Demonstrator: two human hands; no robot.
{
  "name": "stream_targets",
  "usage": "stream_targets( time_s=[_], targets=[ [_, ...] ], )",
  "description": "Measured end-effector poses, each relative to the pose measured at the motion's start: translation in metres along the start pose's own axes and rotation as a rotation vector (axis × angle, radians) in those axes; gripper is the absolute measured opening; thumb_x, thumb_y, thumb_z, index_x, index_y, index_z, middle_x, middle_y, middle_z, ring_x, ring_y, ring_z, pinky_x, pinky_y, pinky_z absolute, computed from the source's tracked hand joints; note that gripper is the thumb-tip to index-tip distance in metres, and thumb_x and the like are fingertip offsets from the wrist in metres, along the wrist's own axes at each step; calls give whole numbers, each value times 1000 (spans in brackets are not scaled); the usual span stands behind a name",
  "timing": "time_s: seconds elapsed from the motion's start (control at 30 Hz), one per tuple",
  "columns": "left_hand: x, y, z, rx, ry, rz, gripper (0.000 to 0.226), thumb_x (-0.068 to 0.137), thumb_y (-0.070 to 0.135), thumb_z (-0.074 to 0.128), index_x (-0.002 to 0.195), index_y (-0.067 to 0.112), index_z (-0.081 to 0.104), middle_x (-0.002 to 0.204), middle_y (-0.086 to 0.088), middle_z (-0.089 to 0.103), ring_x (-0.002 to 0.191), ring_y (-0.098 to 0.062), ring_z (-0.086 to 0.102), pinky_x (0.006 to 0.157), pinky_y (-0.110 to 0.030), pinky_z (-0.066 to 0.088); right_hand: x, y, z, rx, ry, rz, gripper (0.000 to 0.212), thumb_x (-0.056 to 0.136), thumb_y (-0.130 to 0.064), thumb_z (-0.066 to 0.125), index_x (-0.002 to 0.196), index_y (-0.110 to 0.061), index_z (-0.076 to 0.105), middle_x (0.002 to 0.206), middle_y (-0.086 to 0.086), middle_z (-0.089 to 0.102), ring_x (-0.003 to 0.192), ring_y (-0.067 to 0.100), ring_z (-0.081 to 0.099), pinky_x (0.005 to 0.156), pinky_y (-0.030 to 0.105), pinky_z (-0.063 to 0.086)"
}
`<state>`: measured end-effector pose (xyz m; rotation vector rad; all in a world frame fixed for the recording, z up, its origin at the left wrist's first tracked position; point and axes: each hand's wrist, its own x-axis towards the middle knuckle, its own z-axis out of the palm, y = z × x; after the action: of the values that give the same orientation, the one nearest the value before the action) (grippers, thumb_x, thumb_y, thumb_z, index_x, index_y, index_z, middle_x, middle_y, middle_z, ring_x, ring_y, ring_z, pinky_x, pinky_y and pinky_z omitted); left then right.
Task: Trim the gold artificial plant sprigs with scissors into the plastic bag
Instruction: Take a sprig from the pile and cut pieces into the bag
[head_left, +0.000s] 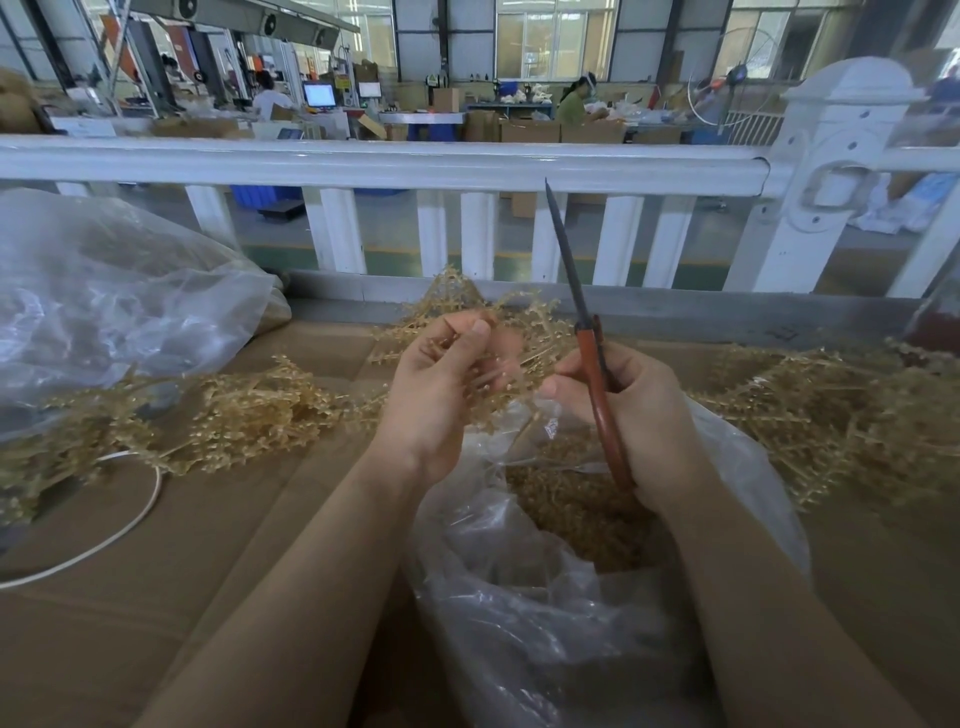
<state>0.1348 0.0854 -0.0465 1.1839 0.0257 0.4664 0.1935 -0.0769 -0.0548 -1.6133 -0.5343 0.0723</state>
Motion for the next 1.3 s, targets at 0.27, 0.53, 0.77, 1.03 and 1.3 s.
stream_targets(
  time_s=[0.27, 0.53, 0.77, 1.03, 1.3],
  targets=[
    [-3, -2, 9, 19, -75, 12, 12, 102, 12, 51, 94, 12, 60, 85, -1, 73, 68, -10, 64, 66, -23, 53, -3, -1, 9, 18, -61, -33, 26, 70, -16, 89, 78, -32, 71, 80, -10, 75, 86, 16, 75, 82, 42, 59],
    [4, 20, -14, 111, -93, -215, 46, 77, 31, 72, 115, 7, 63, 96, -8, 71, 69, -12, 62, 66, -26, 50, -1, 0, -1, 40, 19, -77, 15, 86, -3, 77, 90, -17, 74, 91, 7, 74, 85, 33, 71, 79, 40, 61],
    [1, 29, -24, 552, -509, -429, 24, 70, 42, 84, 82, 22, 80, 84, -5, 75, 59, -5, 55, 55, -15, 42, -3, -3, -4, -10, -79, -129, 19, 87, 2, 74, 88, -16, 73, 77, -16, 71, 73, 3, 66, 72, 20, 56],
    [2, 22, -22, 306, -405, -402, 18, 70, 25, 82, 84, 14, 80, 73, 1, 71, 57, -6, 54, 54, -14, 43, -2, -2, 1, 72, 146, -169, 14, 87, -13, 77, 101, -9, 74, 88, -6, 75, 86, 6, 72, 82, 21, 56],
    [-1, 6, 2, 28, -14, -306, 17, 68, 26, 78, 82, 18, 79, 73, 3, 72, 63, -8, 65, 62, -18, 54, -1, 3, 4, -5, 149, -135, 29, 76, -43, 77, 87, -16, 74, 80, 1, 75, 81, 17, 72, 80, 28, 57]
  ],
)
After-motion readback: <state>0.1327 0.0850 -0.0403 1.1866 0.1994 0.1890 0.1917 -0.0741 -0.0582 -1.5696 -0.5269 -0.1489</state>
